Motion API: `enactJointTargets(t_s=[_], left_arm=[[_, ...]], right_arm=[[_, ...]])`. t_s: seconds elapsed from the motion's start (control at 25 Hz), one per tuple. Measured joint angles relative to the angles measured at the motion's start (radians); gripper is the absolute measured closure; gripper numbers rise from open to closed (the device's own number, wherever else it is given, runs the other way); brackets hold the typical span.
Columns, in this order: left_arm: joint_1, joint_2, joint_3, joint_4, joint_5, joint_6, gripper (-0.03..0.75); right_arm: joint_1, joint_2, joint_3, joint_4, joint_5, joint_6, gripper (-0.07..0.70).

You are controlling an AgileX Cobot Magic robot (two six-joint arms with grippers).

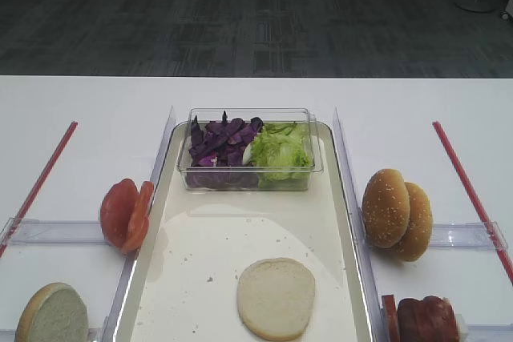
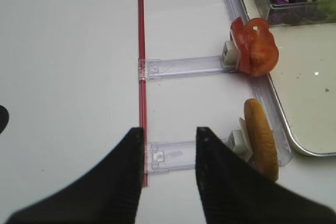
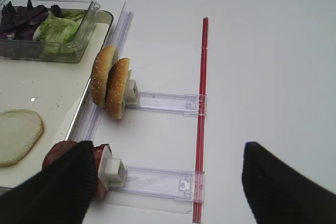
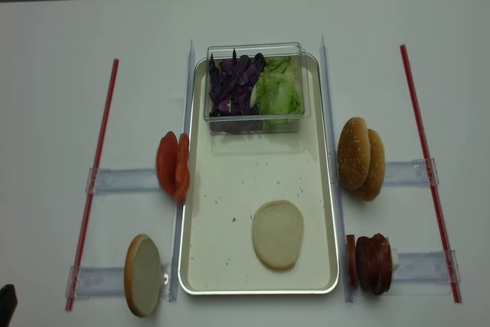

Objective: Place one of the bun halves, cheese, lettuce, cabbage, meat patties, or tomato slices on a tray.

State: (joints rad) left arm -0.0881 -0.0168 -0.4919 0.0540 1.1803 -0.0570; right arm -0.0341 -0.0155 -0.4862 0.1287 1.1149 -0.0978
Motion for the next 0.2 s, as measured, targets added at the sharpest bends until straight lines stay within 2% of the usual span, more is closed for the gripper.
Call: enactJointTargets(t_s=[0.2], left_arm=[[0.000, 0.000, 0.000, 0.000, 0.000, 0.000, 0.482]], right_arm=[[0.000, 0.000, 0.000, 0.000, 0.004, -0.002, 0.043]])
